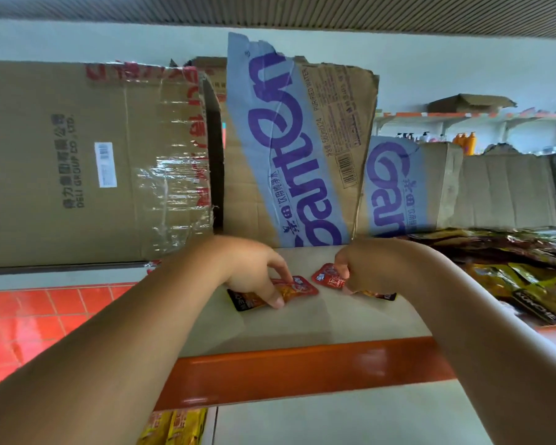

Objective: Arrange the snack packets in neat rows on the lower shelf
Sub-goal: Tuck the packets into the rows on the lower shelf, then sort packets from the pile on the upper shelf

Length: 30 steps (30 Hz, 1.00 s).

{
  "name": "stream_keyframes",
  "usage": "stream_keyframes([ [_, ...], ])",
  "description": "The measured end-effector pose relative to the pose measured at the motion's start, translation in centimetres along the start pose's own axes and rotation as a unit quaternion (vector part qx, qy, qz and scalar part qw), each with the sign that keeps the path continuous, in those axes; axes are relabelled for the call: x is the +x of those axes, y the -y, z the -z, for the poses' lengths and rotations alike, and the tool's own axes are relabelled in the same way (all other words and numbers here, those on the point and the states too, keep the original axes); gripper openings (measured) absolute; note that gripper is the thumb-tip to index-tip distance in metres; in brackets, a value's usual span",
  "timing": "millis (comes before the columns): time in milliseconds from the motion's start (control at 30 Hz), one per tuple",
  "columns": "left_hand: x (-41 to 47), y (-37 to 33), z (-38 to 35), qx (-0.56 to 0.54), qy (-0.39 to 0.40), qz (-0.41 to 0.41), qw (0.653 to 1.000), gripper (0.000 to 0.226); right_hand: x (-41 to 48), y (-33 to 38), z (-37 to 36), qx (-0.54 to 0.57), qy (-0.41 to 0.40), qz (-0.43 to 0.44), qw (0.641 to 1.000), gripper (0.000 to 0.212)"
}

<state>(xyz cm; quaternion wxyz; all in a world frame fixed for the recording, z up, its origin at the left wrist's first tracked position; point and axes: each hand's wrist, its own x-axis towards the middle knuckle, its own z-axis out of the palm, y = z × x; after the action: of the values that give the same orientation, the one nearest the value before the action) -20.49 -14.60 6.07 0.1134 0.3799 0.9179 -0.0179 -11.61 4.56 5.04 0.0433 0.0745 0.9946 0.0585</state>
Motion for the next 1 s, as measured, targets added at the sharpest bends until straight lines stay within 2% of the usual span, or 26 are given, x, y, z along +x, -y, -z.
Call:
stream_keyframes([
  [67,-1.4,2.3,-0.7,-0.015,-0.013,-0.008,1.0,0.055,-0.8,2.6,0.2,-0.002,-0.001,-0.006,1.0,0.019],
  [167,-3.9,6.8,-2.1,-0.067,-0.036,-0.007,0.997,0.05,-2.0,8.2,1.1,-0.003,0.016,-0.015,1.0,0.036],
  [267,-7.4,11.3,-4.2,-0.148,-0.084,-0.01,0.985,0.041,-2.3,13.9,1.6,0.004,0.007,0.005,1.0,0.036],
  [400,-13.1,18.6,-8.5,-0.232,-0.179,0.001,0.956,0.032,-1.9,21.3,1.4,0.016,-0.043,0.041,0.998,0.016],
  [533,-19.0,26.1,-12.6,-0.28,-0.271,0.045,0.92,0.031,-1.6,29.6,1.1,0.026,-0.054,0.065,0.996,0.033],
  [633,-24.2,31.0,-15.0,-0.318,-0.322,0.074,0.889,0.029,-1.1,37.8,0.1,0.024,-0.049,0.122,0.991,0.031],
  [700,-27.2,33.8,-16.4,-0.317,-0.352,0.092,0.876,0.03,-0.4,42.7,-0.8,0.078,-0.047,0.14,0.986,0.017],
  [867,-34.7,41.3,-20.3,-0.268,-0.368,0.176,0.873,0.04,1.0,53.4,-3.0,0.218,-0.076,0.181,0.956,0.016],
  [1000,-39.1,46.1,-24.0,-0.263,-0.397,0.239,0.846,0.042,2.9,59.8,-4.8,0.297,-0.093,0.195,0.93,0.018],
])
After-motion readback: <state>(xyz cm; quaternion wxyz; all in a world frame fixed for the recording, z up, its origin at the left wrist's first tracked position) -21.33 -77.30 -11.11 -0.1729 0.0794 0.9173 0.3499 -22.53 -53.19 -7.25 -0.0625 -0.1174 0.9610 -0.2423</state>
